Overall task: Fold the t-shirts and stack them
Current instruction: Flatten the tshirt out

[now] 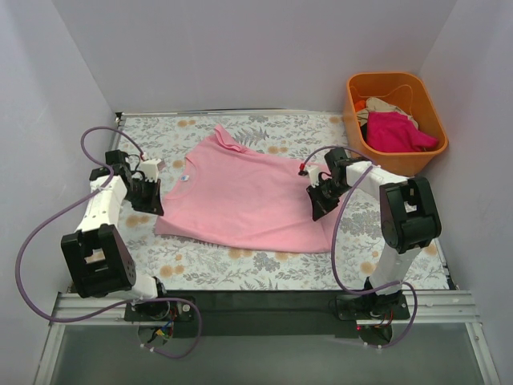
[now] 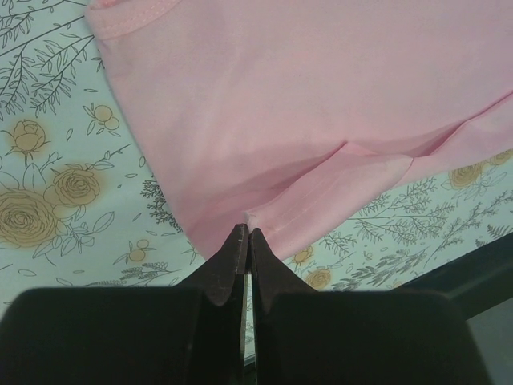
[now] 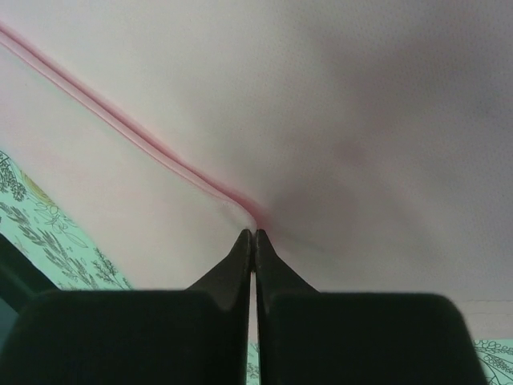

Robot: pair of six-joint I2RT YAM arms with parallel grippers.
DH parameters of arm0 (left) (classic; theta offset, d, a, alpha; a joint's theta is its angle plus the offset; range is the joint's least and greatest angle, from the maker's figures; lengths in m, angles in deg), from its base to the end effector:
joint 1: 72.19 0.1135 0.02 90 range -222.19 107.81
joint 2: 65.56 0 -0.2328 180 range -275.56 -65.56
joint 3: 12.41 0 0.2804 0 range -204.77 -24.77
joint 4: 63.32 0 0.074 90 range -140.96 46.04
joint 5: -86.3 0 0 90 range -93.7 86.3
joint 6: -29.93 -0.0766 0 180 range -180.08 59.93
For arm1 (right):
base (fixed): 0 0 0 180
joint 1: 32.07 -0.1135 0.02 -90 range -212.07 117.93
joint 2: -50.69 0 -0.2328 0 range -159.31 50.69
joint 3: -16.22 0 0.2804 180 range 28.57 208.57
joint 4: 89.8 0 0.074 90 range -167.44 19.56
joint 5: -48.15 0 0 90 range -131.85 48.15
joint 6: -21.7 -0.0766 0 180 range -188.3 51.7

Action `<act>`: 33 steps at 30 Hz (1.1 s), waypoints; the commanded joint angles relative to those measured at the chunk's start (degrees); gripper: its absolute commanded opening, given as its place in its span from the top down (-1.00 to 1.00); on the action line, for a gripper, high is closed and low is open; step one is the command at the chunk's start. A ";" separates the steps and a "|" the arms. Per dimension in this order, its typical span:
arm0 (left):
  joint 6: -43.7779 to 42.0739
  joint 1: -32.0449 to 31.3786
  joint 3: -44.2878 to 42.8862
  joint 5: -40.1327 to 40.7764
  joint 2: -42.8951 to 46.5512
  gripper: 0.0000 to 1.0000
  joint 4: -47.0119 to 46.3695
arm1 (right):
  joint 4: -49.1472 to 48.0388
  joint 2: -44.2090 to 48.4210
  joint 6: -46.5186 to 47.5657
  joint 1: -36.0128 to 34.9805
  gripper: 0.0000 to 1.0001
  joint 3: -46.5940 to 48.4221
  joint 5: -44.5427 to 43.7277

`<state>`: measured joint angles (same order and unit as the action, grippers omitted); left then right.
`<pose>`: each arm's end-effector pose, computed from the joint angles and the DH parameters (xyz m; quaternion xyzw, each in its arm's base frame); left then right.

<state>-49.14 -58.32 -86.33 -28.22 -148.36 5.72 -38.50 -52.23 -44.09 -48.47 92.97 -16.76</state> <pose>0.2969 0.0406 0.1607 -0.1869 0.9539 -0.2085 0.1082 0.3312 0.1313 0.0768 -0.3589 0.9018 0.2082 0.1210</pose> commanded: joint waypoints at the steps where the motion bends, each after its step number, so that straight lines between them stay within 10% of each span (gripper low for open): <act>1: 1.70 0.11 -2.85 -2.37 0.10 1.00 0.17 | 0.61 2.45 0.31 -0.03 0.97 1.34 1.37; 17: 25.09 0.72 -49.25 -7.57 -10.80 1.00 -1.32 | 2.46 15.62 4.00 2.95 0.97 35.70 -9.25; 33: 29.22 1.16 -44.07 13.43 25.48 1.00 -16.16 | -6.58 46.57 1.11 7.35 0.97 39.13 -12.86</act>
<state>-21.55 -57.67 -129.21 -22.27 -124.56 -8.02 -40.12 -8.78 -41.43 -41.61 130.07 -26.40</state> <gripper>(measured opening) 0.018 0.013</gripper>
